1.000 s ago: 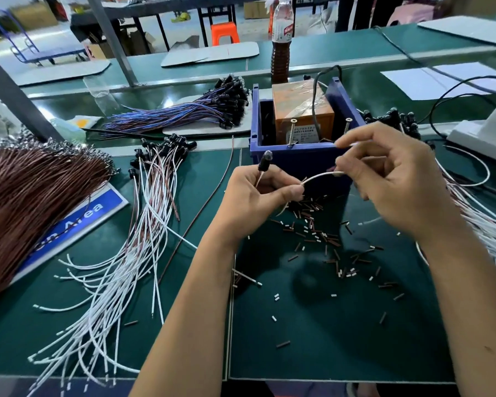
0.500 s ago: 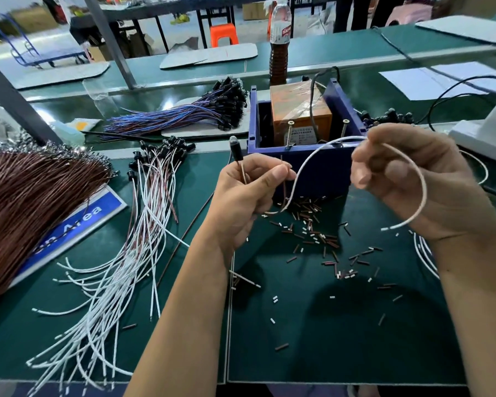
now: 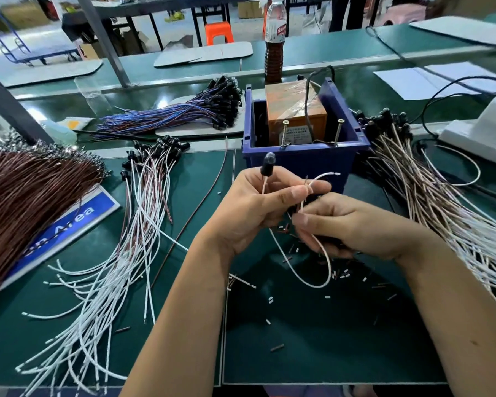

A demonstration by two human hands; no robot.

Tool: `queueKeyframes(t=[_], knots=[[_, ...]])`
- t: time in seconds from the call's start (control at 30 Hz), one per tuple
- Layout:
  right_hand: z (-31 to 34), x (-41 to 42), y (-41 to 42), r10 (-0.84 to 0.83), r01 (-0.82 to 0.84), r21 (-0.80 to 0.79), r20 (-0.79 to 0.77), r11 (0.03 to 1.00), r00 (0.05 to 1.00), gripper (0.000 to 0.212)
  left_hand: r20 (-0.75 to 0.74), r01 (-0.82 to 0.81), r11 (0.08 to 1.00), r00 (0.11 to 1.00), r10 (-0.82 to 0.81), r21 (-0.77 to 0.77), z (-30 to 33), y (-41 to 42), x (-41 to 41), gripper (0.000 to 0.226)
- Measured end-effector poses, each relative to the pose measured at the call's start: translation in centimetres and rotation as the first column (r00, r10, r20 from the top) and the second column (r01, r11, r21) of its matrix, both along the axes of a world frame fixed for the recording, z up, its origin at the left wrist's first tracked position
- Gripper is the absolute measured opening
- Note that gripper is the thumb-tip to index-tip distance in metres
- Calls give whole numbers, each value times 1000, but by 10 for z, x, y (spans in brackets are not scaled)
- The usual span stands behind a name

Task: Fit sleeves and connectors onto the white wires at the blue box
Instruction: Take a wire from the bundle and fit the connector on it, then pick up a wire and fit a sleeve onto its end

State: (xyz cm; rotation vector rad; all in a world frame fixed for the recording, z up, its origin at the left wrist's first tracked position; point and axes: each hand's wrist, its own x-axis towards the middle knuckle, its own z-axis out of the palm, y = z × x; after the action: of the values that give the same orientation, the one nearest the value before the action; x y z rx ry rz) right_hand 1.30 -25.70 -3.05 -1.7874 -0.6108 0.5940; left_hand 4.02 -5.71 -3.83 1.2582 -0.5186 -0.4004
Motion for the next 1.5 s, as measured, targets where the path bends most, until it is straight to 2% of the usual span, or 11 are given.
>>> queueKeyframes(t=[0.3,0.4,0.47,0.57,0.67,0.9,1.03,1.1,1.17,1.3,1.5], knots=[[-5,3,-4,-12,11,-38,-30,999,999,41,-27,-91,996,995,92,24,-4,-4,4,15],[-3,8,-8,-273,267,155,21,951,962,19,-75,-123,992,990,121,-19,-4,-3,5,12],[-4,13,-8,-428,397,303,39,866,903,25,-97,-145,989,985,141,-36,-5,-2,7,11],[-8,13,-3,-496,431,435,44,791,867,31,-94,-133,991,987,130,-26,-7,-1,9,12],[-8,13,-1,-590,503,407,120,762,798,20,-107,-92,996,990,90,-18,-9,0,9,9],[-11,10,-1,-632,528,357,321,771,706,20,-101,-62,998,993,60,-18,-10,-3,9,7],[-8,9,-3,-712,575,433,299,694,635,24,-78,-78,993,994,71,-86,-6,-2,6,15],[-8,9,-3,-718,580,446,256,682,648,20,-60,-92,987,995,85,-131,-4,0,6,17],[-7,9,2,-664,552,427,174,716,727,18,-61,-117,982,992,110,-145,-3,-1,5,21],[-8,5,15,-397,376,385,-27,843,917,46,-35,-194,972,981,191,-133,-4,-9,2,15],[-11,2,17,-403,361,414,15,836,915,33,0,-207,964,978,210,-170,-2,-11,-1,12]])
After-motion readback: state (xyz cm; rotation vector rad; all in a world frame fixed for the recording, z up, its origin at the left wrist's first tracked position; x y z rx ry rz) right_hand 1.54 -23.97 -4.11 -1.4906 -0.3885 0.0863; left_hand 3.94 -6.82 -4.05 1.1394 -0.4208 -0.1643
